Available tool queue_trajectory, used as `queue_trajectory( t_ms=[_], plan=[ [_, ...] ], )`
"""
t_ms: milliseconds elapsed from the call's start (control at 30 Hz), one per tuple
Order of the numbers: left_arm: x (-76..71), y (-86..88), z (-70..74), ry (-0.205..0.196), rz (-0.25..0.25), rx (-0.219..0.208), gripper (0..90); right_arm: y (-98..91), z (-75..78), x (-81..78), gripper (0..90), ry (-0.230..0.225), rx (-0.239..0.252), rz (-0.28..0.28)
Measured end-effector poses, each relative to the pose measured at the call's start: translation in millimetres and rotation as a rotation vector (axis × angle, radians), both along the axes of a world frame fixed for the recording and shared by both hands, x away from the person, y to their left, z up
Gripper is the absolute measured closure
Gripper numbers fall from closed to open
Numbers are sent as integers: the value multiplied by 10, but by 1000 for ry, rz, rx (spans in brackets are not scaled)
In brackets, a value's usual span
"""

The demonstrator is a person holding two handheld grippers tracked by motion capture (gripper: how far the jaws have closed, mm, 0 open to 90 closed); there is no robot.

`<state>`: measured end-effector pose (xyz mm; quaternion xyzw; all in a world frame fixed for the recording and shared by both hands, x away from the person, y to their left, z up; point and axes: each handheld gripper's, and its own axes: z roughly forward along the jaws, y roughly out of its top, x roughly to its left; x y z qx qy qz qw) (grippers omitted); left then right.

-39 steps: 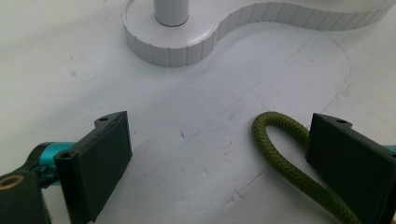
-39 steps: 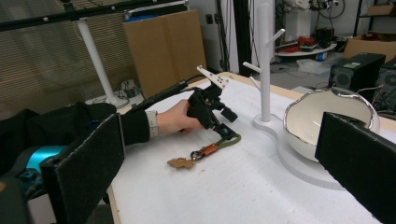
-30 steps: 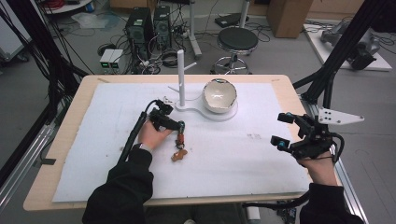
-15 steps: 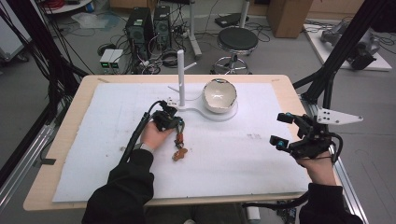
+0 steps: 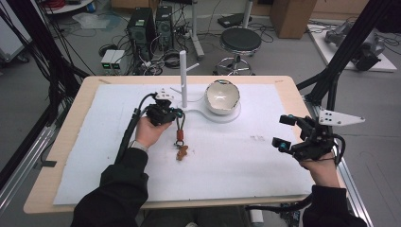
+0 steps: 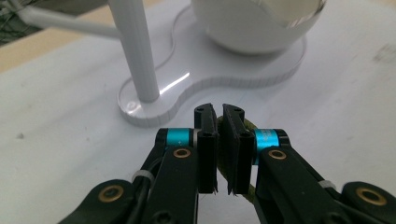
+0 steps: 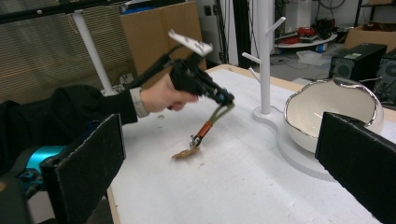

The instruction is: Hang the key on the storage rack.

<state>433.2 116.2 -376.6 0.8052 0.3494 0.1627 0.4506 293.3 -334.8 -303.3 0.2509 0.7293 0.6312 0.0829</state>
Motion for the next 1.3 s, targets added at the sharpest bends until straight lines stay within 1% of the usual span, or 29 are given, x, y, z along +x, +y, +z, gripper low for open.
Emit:
queue_trajectory(
  t_ms=[100, 167, 200, 233, 267, 300, 333, 367, 400, 433, 500, 533, 567, 633, 700, 733, 767, 833, 900, 933, 967, 1000, 1100, 1133, 1200, 1233, 1300],
  plan=[
    [-118, 52, 206, -48, -26, -14, 843, 8, 8, -2, 8, -2, -1, 1],
    [-172, 76, 330, -74, -26, -23, 844, 25, 20, -7, 8, 8, -3, 0],
    [-196, 96, 422, -79, -14, -37, 844, 37, 24, -5, 8, 5, -1, 1],
    [-209, 104, 479, -83, -2, -37, 844, 67, 32, -4, 8, 3, -10, 15],
    [-229, 104, 554, -91, 10, -29, 844, 87, 35, -2, 8, 5, -13, 17],
    [-247, 101, 625, -102, 11, -23, 844, 87, 35, -2, 8, 5, -13, 17],
    [-272, 99, 710, -119, 1, -23, 844, 121, 35, 10, 8, 6, -21, 26],
    [-304, 92, 820, -141, -7, -29, 844, 128, 36, 11, 8, 9, -21, 28],
    [-304, 92, 820, -141, -7, -29, 844, 142, 36, 15, 8, 11, -23, 30],
    [-318, 90, 870, -152, -11, -37, 844, 142, 36, 15, 8, 11, -23, 30],
    [-321, 100, 949, -161, -19, -49, 844, 160, 38, 26, 8, 16, -20, 27],
    [-319, 103, 976, -164, -20, -50, 845, 168, 44, 30, 8, 25, -17, 17],
    [-308, 105, 1002, -161, -23, -51, 845, 179, 55, 30, 8, 28, -15, 9],
    [-285, 112, 1051, -155, -27, -49, 844, 206, 90, 8, 8, 15, -14, 26],
    [-270, 106, 1085, -160, -30, -42, 845, 213, 102, -2, 8, 18, -16, 29],
    [-258, 98, 1090, -158, -29, -39, 845, 215, 116, -6, 8, 6, -13, 32],
    [-243, 91, 1091, -158, -30, -33, 845, 215, 116, -6, 8, 6, -13, 32],
    [-205, 64, 1065, -149, -22, -33, 844, 217, 123, -9, 8, 5, -11, 26],
    [-152, 30, 1025, -144, -19, -20, 844, 217, 120, -12, 8, 10, -14, 29],
    [-119, 12, 1003, -144, -14, -13, 844, 217, 119, -11, 8, 9, -15, 29],
    [-49, -18, 963, -145, -2, 0, 844, 216, 118, -9, 9, 9, -16, 30],
    [-49, -18, 963, -145, -2, 0, 844, 216, 118, -9, 9, 9, -16, 30],
    [53, -47, 933, -153, 28, -7, 844, 205, 120, -9, 8, 2, -16, 34],
    [94, -43, 932, -152, 39, -12, 844, 200, 122, -13, 8, 7, -16, 34],
    [145, -52, 928, -150, 47, -10, 844, 190, 121, -12, 8, 1, -12, 33],
    [172, -59, 925, -147, 59, -2, 844, 189, 122, -14, 8, 4, -7, 32],
    [220, -70, 914, -145, 66, -2, 844, 205, 132, -20, 8, 8, -1, 32]
  ],
)
